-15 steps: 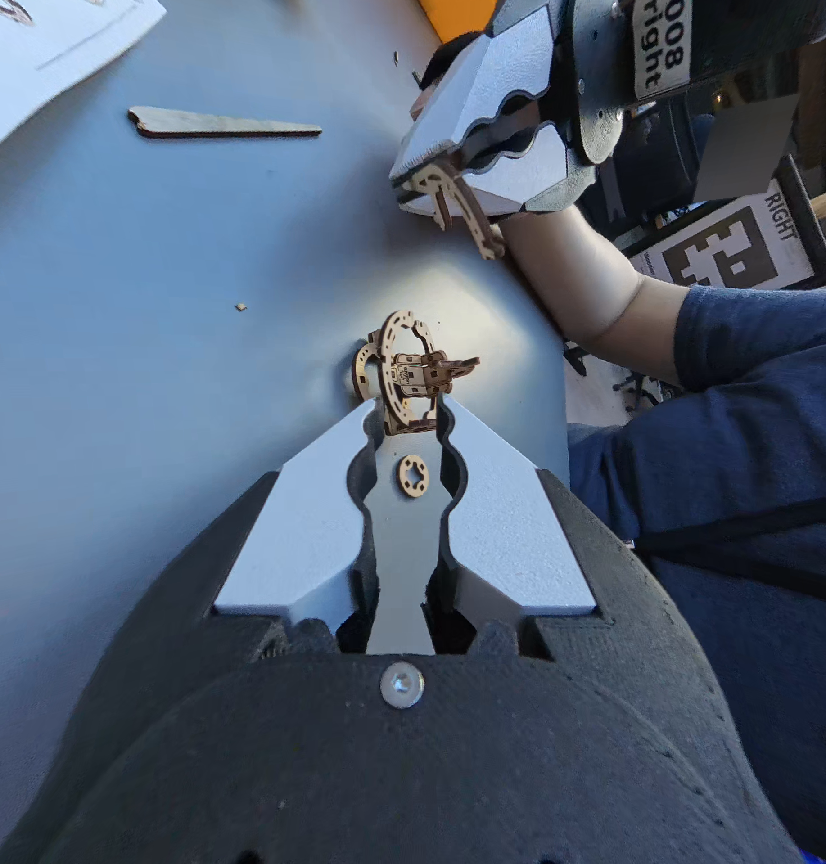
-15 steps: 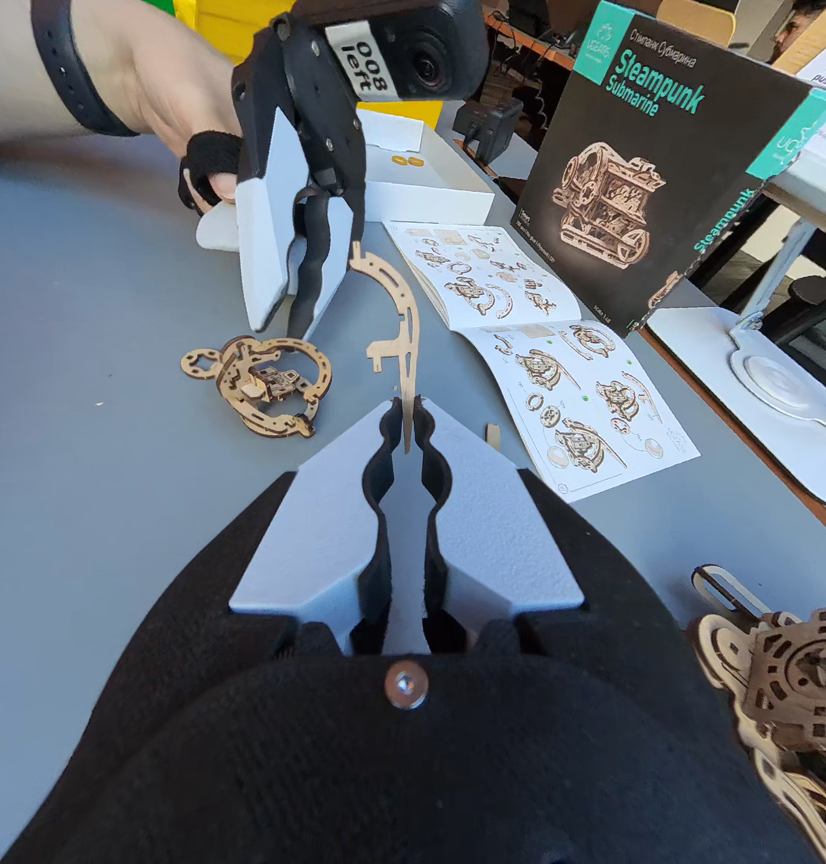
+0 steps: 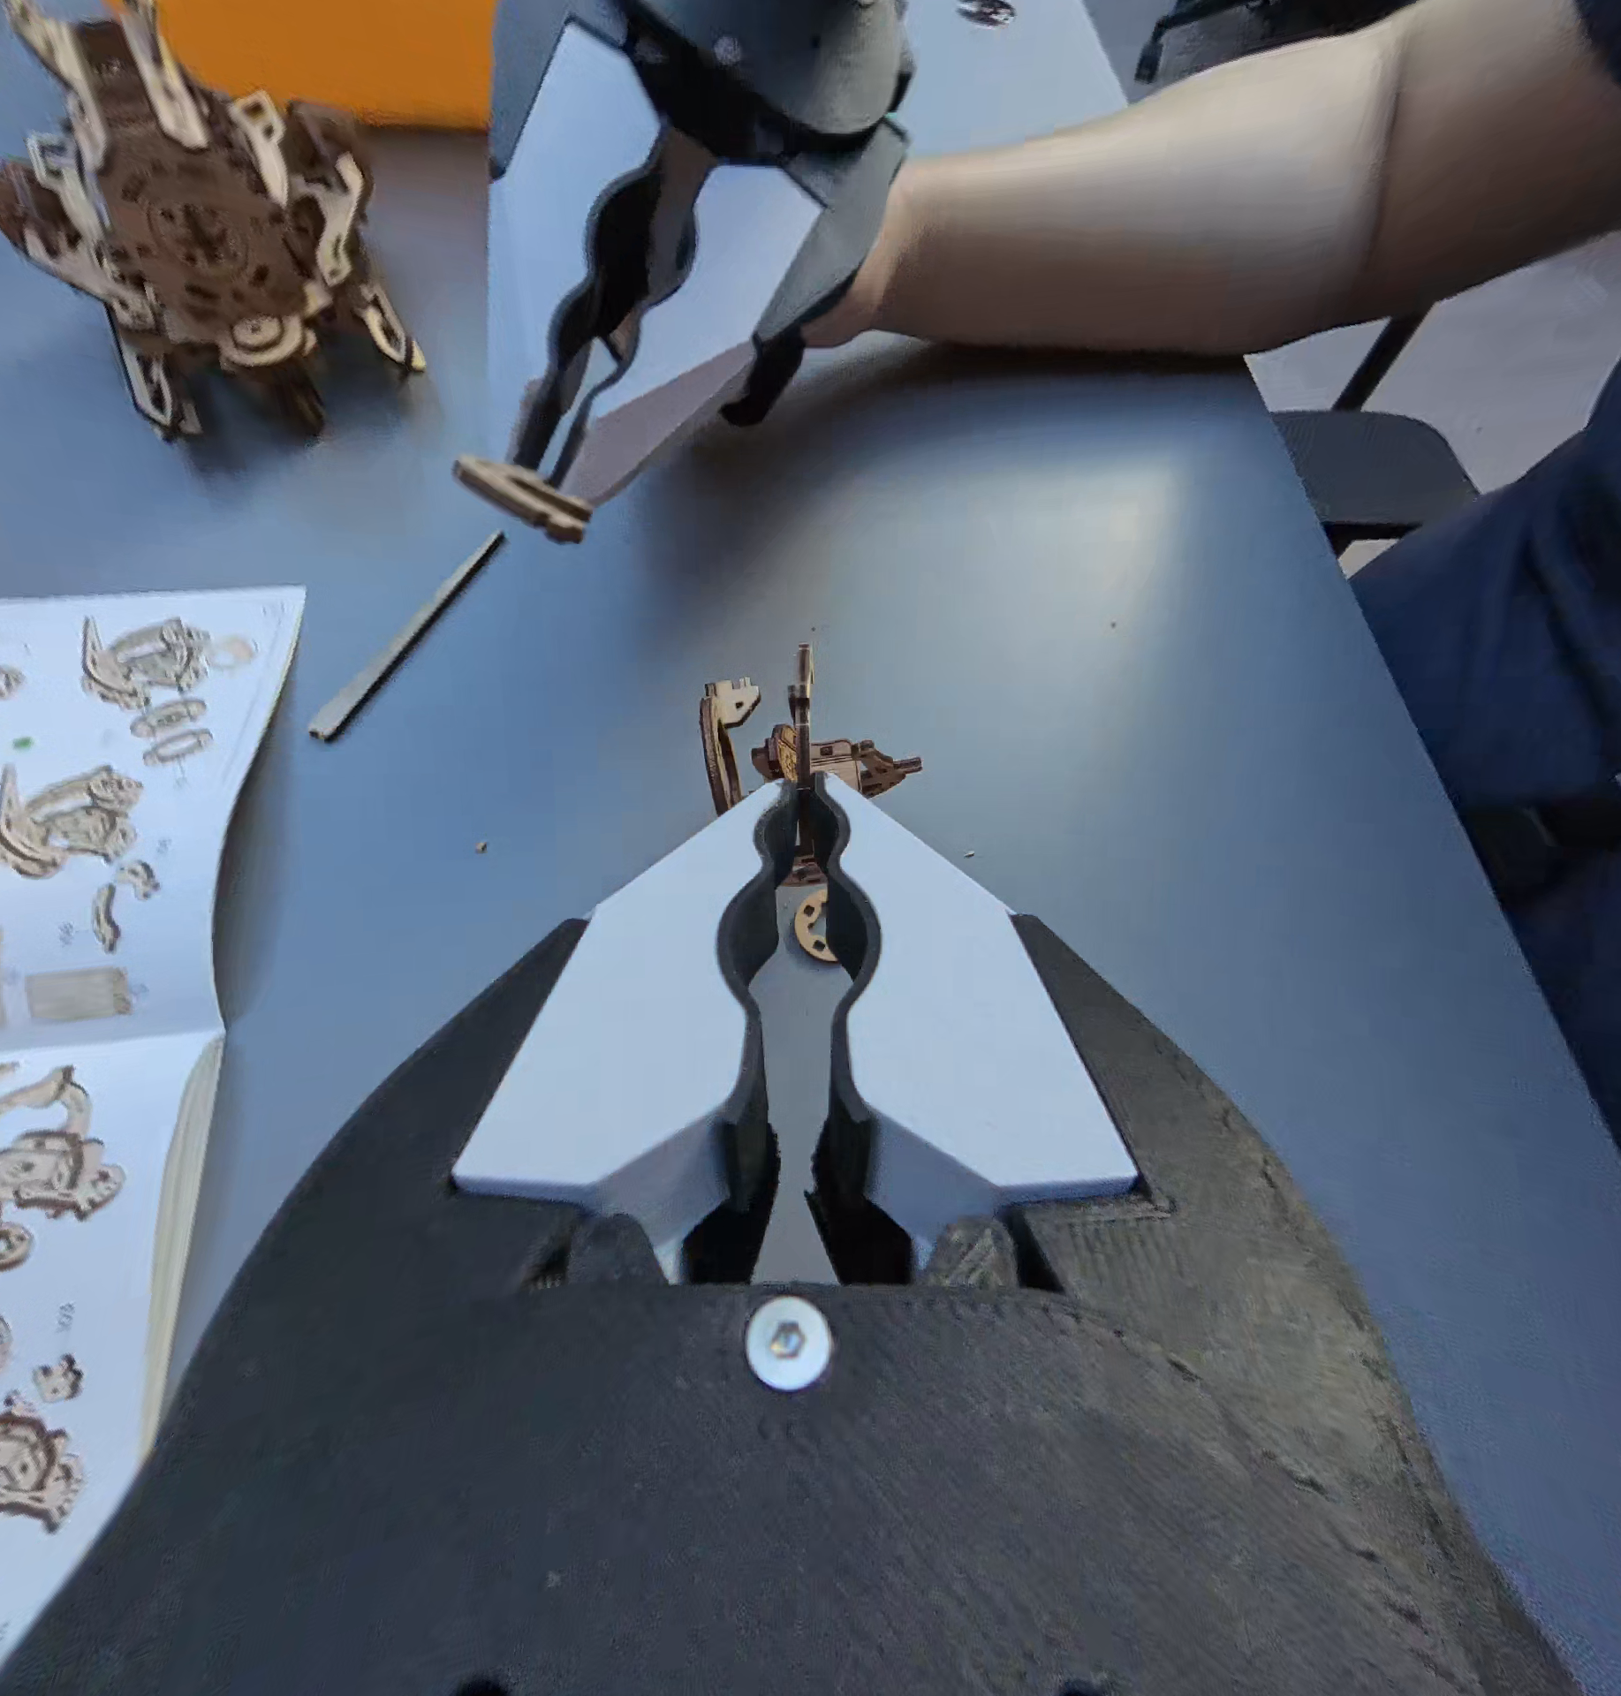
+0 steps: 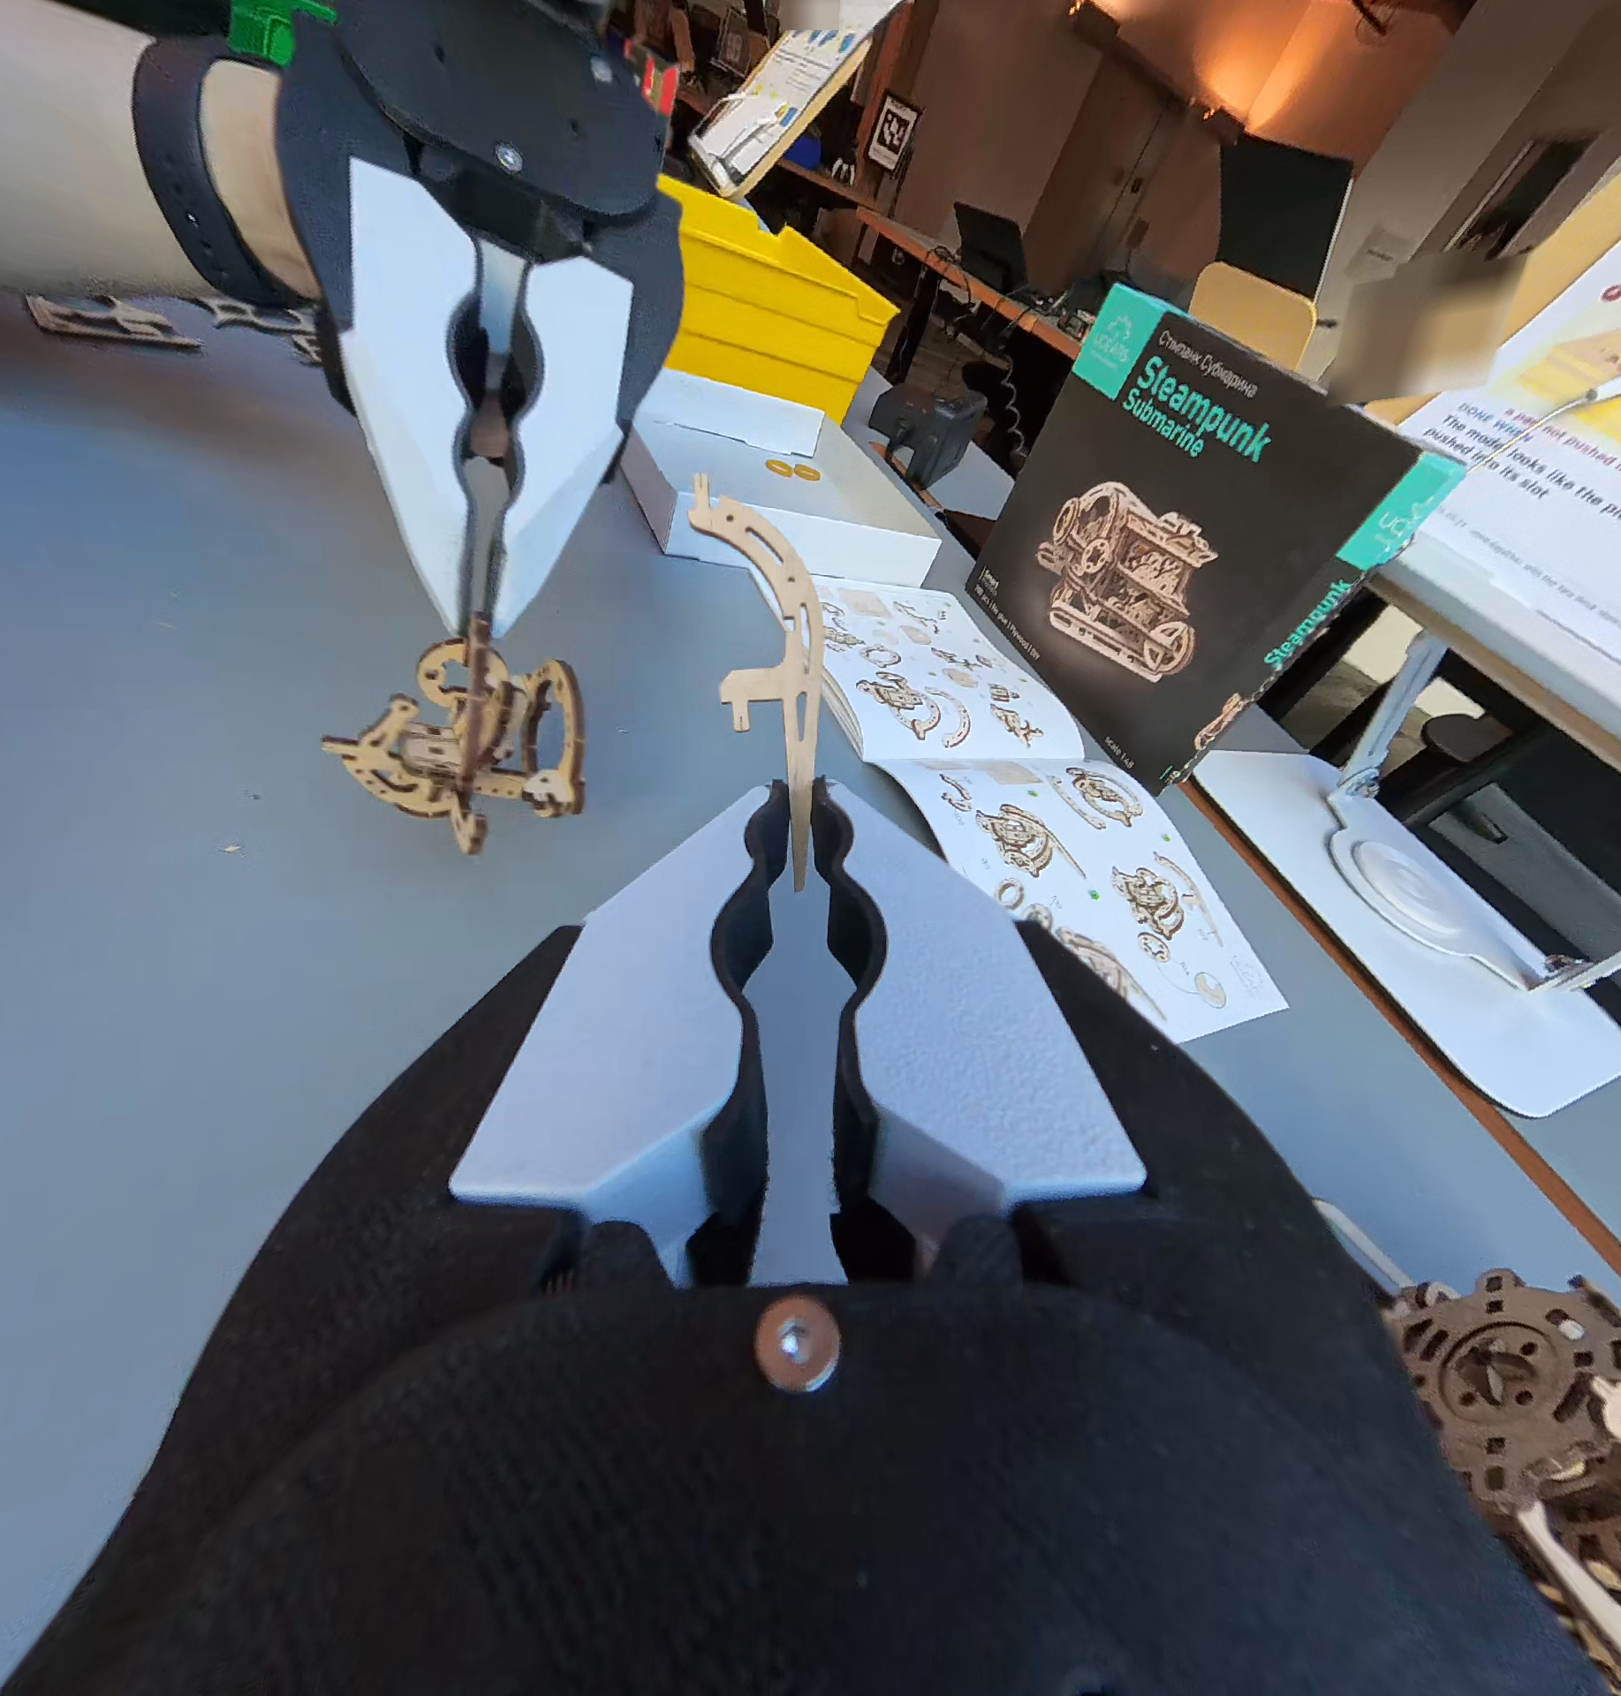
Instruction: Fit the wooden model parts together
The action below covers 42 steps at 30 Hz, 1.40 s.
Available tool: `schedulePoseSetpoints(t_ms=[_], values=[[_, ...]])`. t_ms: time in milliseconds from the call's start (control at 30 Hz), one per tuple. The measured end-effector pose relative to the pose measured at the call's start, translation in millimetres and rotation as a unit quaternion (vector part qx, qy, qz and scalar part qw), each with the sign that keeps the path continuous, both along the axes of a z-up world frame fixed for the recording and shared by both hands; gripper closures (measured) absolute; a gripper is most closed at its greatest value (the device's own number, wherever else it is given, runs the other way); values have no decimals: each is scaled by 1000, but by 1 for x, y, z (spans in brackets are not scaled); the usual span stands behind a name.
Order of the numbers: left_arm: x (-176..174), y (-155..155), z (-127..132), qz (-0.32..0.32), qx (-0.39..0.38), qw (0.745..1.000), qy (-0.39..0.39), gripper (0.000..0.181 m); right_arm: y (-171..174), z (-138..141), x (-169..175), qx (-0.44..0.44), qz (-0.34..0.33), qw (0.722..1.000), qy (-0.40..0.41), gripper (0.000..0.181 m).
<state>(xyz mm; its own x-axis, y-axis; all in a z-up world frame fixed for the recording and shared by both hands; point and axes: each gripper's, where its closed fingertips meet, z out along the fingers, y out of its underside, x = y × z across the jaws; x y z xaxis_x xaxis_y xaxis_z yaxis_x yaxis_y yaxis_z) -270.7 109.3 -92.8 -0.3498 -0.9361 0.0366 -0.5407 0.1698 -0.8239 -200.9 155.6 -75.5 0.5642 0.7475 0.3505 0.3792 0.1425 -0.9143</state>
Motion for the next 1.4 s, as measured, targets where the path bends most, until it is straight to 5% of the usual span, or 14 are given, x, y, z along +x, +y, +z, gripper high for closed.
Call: schedulePoseSetpoints(t_ms=[33, 233, 467, 667, 1133, 1400], values=[[0, -2, 1, -7, 23, 1000, -11, 181, -1, 0, 0, 12, -1, 1000, -9, 178], [-14, -3, -17, -81, 121, 989, 5, 181, -2, -4, -6, 53, -9, 997, -53, 178], [-18, 5, -6, -140, 147, 975, -88, 181, -15, -10, -36, 72, 33, 995, -68, 178], [-22, 6, -21, -159, 124, 978, -55, 181, -11, -26, -45, 56, 47, 993, -89, 178], [-22, 16, -11, -106, 79, 988, -82, 168, -9, -26, -42, 46, 42, 995, -78, 178], [-50, 31, 0, 9, 52, 993, -105, 159, -8, -25, -42, 46, 38, 995, -75, 178]])
